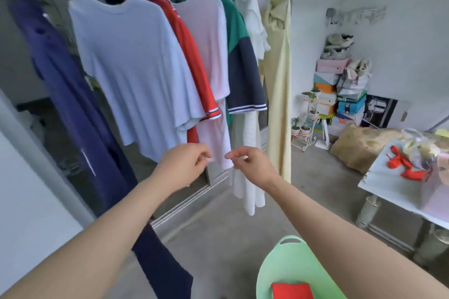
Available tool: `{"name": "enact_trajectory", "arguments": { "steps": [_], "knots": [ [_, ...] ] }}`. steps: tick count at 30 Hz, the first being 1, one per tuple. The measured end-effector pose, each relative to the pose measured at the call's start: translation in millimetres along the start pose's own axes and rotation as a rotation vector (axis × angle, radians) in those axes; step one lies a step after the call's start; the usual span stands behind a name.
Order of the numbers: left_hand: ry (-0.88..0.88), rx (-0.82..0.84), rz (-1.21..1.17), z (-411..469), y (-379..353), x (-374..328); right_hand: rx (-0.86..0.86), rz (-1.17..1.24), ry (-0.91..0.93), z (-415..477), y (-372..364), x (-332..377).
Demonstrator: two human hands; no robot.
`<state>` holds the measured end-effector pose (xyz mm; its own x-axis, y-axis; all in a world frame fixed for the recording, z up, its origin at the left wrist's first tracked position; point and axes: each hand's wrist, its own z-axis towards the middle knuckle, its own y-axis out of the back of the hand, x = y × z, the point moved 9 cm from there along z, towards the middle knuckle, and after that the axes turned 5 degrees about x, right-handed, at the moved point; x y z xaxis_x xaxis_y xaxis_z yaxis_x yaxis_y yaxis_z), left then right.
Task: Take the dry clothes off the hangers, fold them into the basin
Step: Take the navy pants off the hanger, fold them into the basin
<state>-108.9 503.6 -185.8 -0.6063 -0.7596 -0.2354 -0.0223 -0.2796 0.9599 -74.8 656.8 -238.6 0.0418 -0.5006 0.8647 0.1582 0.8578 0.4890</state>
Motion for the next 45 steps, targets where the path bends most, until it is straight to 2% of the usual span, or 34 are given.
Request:
{"name": "enact_trajectory", "arguments": {
  "steps": [7, 11, 14, 18, 22, 25, 29, 31, 35, 42, 45],
  "knots": [
    [0.054, -0.192, 0.284, -74.8, 124.7, 52.8, 0.128, 0.056, 0.324, 10.8, -63.4, 152.3],
    [0.063, -0.359, 0.365, -113.6, 191.9, 71.3, 0.078, 0.016, 0.487, 16.8, -85.3, 232.2],
    [0.072, -0.424, 0.337, -133.9, 232.6, 90.0, -0.004, 0.046, 0.595, 21.7, -89.3, 287.7],
    [0.059, -0.491, 0.318, -142.0, 274.0, 106.2, -0.03, 0.15, 0.525, 44.9, -100.4, 328.3],
    [-0.026, -0.592, 0.301, -132.3, 311.1, 107.0, 0.034, 0.279, 0.455, 65.2, -117.4, 352.5],
    [-0.011, -0.639, 0.314, -116.2, 331.0, 109.8, 0.078, 0.287, 0.375, 73.8, -126.0, 359.5],
    [0.093, -0.657, 0.236, -92.3, 343.5, 125.5, 0.141, 0.265, 0.327, 73.4, -136.4, 362.9],
    [0.17, -0.634, 0.106, -79.1, 347.5, 142.8, 0.141, 0.239, 0.326, 73.0, -136.1, 364.1],
    [0.298, -0.479, -0.258, -53.3, 342.6, 180.7, 0.12, 0.24, 0.32, 76.2, -130.6, 371.5],
    [0.15, -0.406, -0.58, -63.9, 327.0, 182.4, 0.07, 0.149, 0.354, 89.0, -130.0, 394.3],
    [0.094, -0.273, -0.647, -77.6, 323.5, 191.1, 0.063, 0.173, 0.351, 94.5, -135.6, 408.7]
  ]
}}
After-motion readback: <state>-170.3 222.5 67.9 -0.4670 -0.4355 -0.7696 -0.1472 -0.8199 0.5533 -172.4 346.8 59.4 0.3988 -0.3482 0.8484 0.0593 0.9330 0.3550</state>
